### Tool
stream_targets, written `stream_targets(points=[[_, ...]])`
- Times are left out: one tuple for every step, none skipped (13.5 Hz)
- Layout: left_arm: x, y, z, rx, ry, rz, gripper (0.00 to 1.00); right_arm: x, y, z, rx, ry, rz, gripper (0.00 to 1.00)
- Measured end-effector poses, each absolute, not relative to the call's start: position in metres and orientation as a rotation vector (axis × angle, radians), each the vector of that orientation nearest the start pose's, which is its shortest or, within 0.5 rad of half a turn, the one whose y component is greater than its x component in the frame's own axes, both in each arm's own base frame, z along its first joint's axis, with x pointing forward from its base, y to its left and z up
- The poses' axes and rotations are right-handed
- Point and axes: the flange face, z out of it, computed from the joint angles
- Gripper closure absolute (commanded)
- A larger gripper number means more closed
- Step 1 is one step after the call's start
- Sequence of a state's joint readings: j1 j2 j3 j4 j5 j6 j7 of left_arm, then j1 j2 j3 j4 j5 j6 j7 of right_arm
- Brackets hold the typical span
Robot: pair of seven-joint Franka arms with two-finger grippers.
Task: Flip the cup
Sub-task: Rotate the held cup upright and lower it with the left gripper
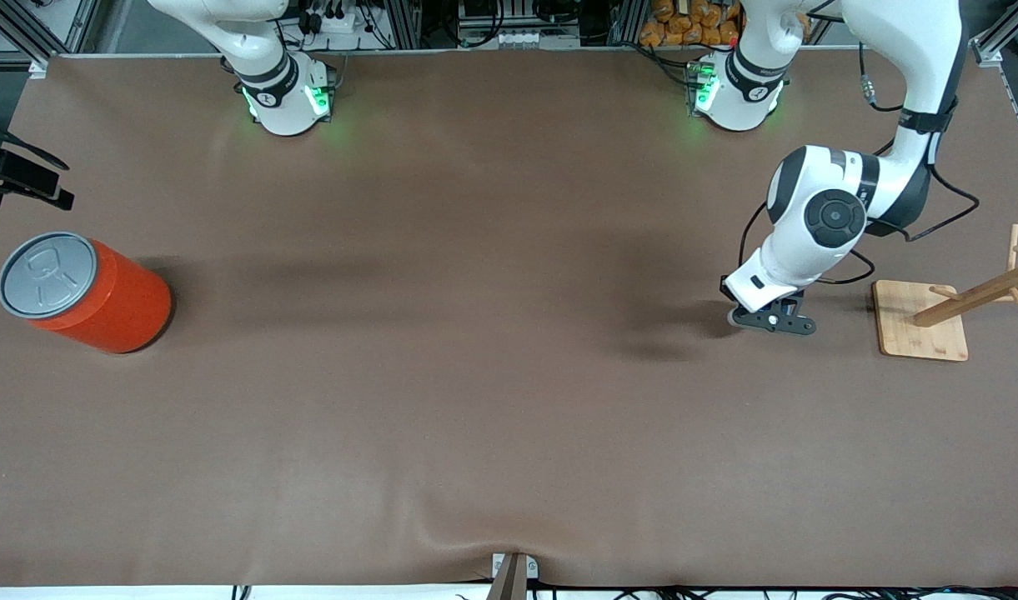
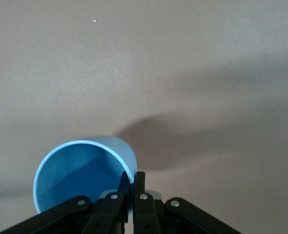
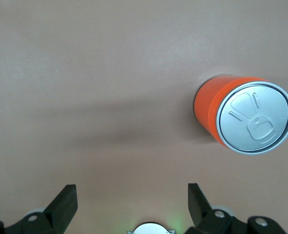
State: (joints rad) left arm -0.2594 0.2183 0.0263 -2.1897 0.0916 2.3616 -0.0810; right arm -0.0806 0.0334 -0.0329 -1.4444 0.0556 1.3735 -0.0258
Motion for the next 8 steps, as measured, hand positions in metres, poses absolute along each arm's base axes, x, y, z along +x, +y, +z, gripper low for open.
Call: stream_targets(points=[[0.5338, -0.1265, 0.2799, -3.049, 0.338, 0.047, 1.0, 0.5413, -0.0545, 0.6485, -3.074, 0.123, 0.154, 0.0], [0.5324, -0.1266, 0.2774, -3.051, 0.34, 0.04, 0.79, 0.5413, -0.0545, 0.6485, -3.074, 0.123, 0.154, 0.0], [0.5316, -0.1269, 0.2753, -3.052, 0.341, 0.036, 0.57, 0.5413, -0.0545, 0.6485, -3.074, 0.123, 0.154, 0.0], [0.5315, -0.1271, 0.2741, -3.052, 0.339, 0.036, 0.44, 0.5413, -0.0545, 0.6485, -3.074, 0.123, 0.154, 0.0], [0.5314, -0.1271, 0.2732, -3.053, 0.333, 0.038, 0.33, 0.5413, -0.0545, 0.6485, -3.074, 0.123, 0.154, 0.0], [0.5312, -0.1273, 0.2724, -3.054, 0.32, 0.04, 0.31, 0.5413, -0.0545, 0.6485, -3.074, 0.123, 0.154, 0.0], [0.531, -0.1279, 0.2716, -3.054, 0.316, 0.042, 0.04, 0.5413, -0.0545, 0.6485, -3.074, 0.123, 0.154, 0.0], [0.5306, -0.1292, 0.271, -3.055, 0.318, 0.043, 0.0, 0.5413, -0.0545, 0.6485, -3.074, 0.123, 0.154, 0.0]])
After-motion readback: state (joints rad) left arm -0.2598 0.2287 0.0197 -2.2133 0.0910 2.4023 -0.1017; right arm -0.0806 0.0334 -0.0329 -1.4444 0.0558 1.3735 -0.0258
